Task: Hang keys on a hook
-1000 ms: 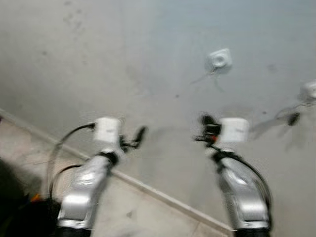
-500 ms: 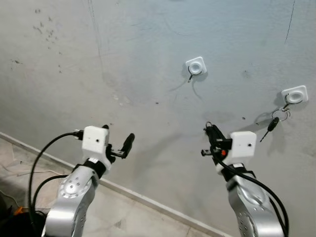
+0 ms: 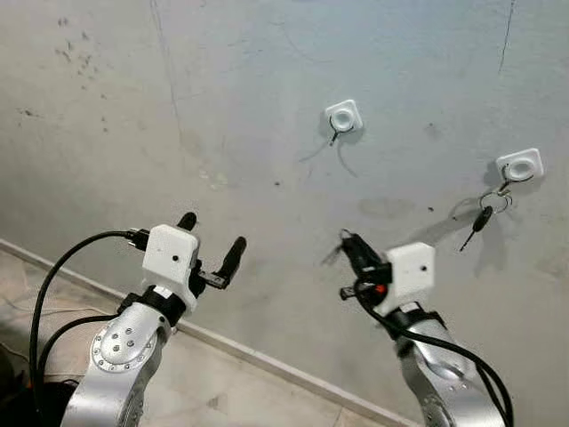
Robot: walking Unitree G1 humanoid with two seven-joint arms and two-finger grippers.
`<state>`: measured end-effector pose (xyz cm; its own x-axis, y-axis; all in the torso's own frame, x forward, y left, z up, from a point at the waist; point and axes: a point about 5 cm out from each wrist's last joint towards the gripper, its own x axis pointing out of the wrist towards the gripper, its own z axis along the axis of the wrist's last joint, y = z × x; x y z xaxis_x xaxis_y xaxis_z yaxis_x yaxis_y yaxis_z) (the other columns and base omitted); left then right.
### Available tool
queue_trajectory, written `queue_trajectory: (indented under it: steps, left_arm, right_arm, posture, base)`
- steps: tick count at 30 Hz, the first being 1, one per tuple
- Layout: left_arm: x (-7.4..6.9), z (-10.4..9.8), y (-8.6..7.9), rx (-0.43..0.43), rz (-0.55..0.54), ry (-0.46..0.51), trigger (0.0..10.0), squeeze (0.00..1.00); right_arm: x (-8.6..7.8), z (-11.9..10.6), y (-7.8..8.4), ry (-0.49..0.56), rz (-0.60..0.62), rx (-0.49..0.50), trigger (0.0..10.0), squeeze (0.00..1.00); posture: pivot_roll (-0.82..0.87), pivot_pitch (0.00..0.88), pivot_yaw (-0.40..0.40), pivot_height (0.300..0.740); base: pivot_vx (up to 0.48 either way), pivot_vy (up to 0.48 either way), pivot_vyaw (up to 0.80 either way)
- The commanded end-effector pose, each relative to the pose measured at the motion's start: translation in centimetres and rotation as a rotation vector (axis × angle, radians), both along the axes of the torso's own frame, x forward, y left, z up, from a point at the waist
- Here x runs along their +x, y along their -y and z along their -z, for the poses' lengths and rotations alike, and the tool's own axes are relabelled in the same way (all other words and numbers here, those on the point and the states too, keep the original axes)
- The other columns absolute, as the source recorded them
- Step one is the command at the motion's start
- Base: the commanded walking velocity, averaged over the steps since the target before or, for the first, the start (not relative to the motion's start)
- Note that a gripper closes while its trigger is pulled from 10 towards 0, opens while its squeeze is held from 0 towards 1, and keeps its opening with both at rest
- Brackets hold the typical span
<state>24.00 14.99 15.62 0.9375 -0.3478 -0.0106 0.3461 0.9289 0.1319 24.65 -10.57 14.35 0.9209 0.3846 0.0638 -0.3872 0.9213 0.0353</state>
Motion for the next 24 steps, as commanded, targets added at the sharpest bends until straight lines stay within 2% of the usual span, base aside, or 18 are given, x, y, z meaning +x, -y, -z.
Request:
queue_trajectory:
  steps: [1,5,6,7,10,17,24]
  left_arm:
    - [-0.2,-0.4,-0.1,0.007,0.007,0.002,10.0,0.00]
    - [-0.3,-0.3,-0.4,0.010,-0.004,-0.010,10.0,0.00]
    - [-0.5,-0.2,-0.6,0.007,-0.016,-0.021,10.0,0.00]
    - [-0.5,-0.2,-0.6,0.004,-0.020,-0.024,10.0,0.00]
    - [-0.8,-0.1,-0.9,-0.002,-0.030,-0.035,10.0,0.00]
    - [-2.9,0.6,-2.2,0.038,-0.058,-0.071,10.0,0.00]
    - [-3.0,0.7,-2.7,0.043,-0.106,-0.075,10.0,0.00]
  right_arm:
    - [0.5,-0.9,-0.9,0.025,-0.029,0.018,10.0,0.00]
    - [1.5,-1.8,-1.8,0.055,-0.046,0.044,10.0,0.00]
    - [2.6,-3.1,-2.7,0.098,-0.069,0.075,10.0,0.00]
    - [3.0,-3.5,-3.0,0.112,-0.077,0.085,10.0,0.00]
    - [3.9,-4.3,-3.3,0.132,-0.084,0.111,10.0,0.00]
    - [5.9,-6.3,-4.2,0.194,-0.101,0.148,10.0,0.00]
    - [6.8,-7.2,-4.3,0.229,-0.072,0.172,10.0,0.00]
  posture:
    - [0.28,0.006,-0.047,0.740]
    - [0.30,0.008,-0.050,0.740]
    - [0.31,0.008,-0.053,0.740]
    - [0.31,0.008,-0.053,0.740]
    - [0.31,0.008,-0.053,0.740]
    - [0.37,0.035,-0.083,0.740]
    - [0.39,0.043,-0.095,0.740]
  base:
    - [0.000,0.000,0.00]
    - [0.000,0.000,0.00]
    - [0.000,0.000,0.00]
    - [0.000,0.000,0.00]
    - [0.000,0.000,0.00]
    - [0.000,0.000,0.00]
    - [0.000,0.000,0.00]
